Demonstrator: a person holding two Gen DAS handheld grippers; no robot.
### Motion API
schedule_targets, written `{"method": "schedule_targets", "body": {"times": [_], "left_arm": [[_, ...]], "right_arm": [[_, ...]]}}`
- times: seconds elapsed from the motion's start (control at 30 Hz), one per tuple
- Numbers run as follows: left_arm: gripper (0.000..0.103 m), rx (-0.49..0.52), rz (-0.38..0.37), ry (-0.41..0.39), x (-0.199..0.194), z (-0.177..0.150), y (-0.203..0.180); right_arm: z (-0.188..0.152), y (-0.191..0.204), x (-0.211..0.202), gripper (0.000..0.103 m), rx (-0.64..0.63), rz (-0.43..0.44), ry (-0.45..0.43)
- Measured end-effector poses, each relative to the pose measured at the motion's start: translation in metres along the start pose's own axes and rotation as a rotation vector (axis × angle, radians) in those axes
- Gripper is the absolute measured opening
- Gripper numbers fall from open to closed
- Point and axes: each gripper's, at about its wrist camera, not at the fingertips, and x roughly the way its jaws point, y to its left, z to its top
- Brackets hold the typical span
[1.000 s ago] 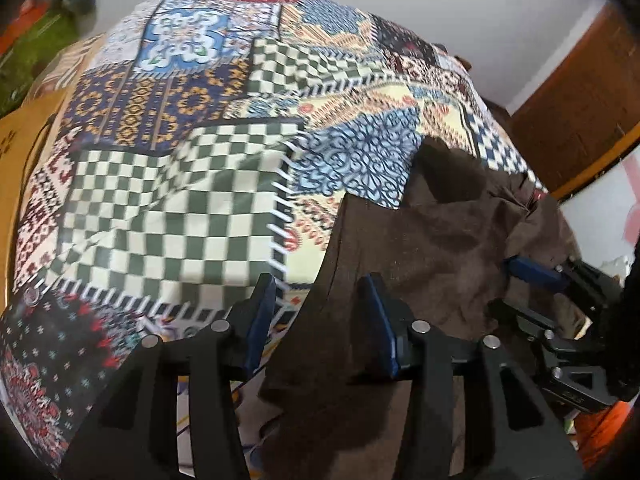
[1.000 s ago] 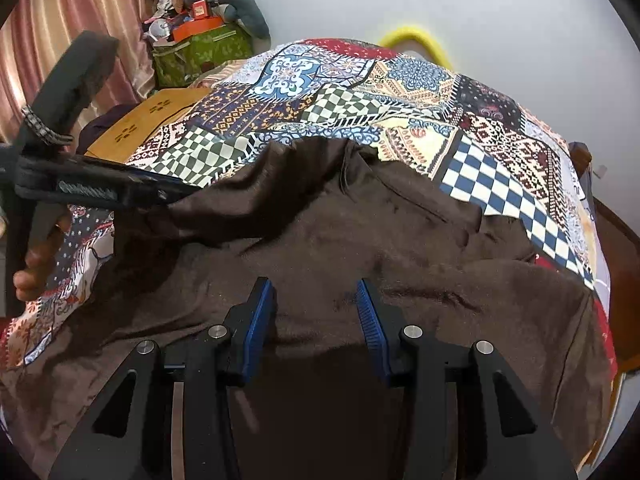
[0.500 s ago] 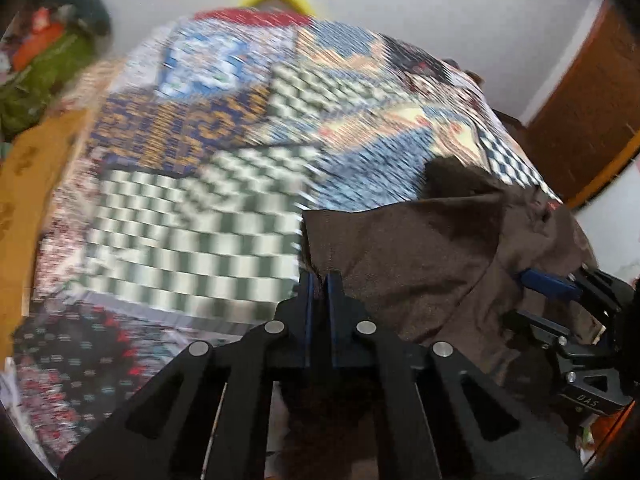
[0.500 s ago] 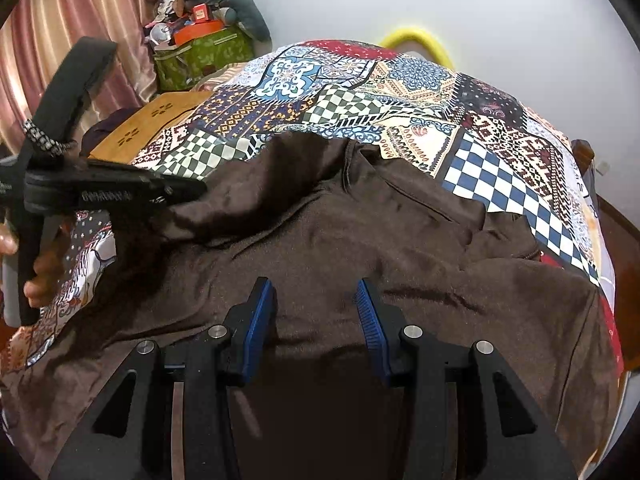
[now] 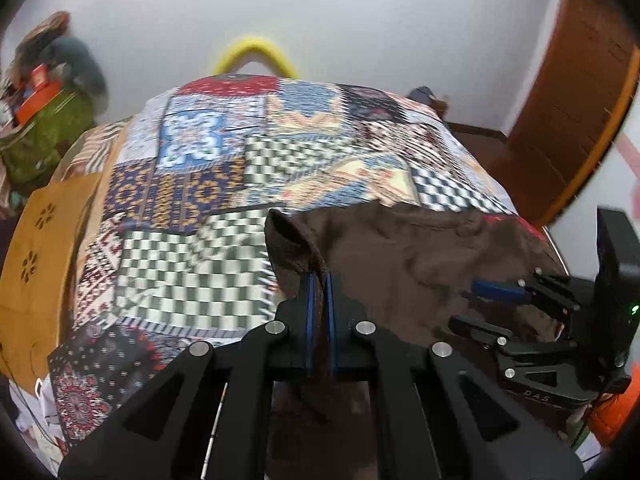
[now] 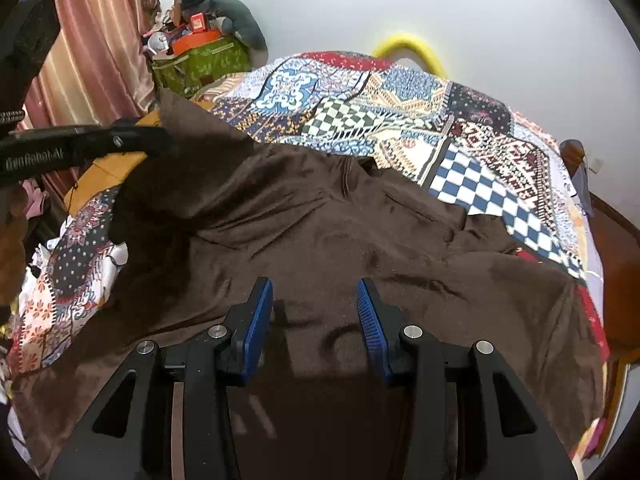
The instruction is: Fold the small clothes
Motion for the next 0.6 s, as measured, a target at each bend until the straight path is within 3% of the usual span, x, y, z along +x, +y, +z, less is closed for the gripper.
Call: {"method": "schedule_targets", "body": {"times": [0.13,0.23,0.4,0.5,0.6], "left_arm": [[0.005,0.041,-0.047,0.063,0.015,-0.011,-0.028],[0.005,0.076,-0.023,0.097,0.022,-0.017,-0.047],[0.01,0.162,-0.018,0.062,0.011,-0.015,-0.07],[0.02,0.166,-0.007,0.026,-0.001,-0.009,-0.07],[0.039,0.131,0.009,0.003,-0.008,-0.009,-0.057]], "right_arm": [[-0.002,-0.003,-0.016,0.04,0.0,-0.007,-0.021],[-0.004,-0.005,-0.025,0.04,0.003,-0.011,-0.036],[-0.007,-0.006,-0.033,0.04,0.007,-0.015,-0.044],[-0.007,-0.005,-0.034,0.04,0.012,-0.008,-0.051],[-0.006,-0.001,-0.034,0.04,0.009,0.002,-0.054]]}}
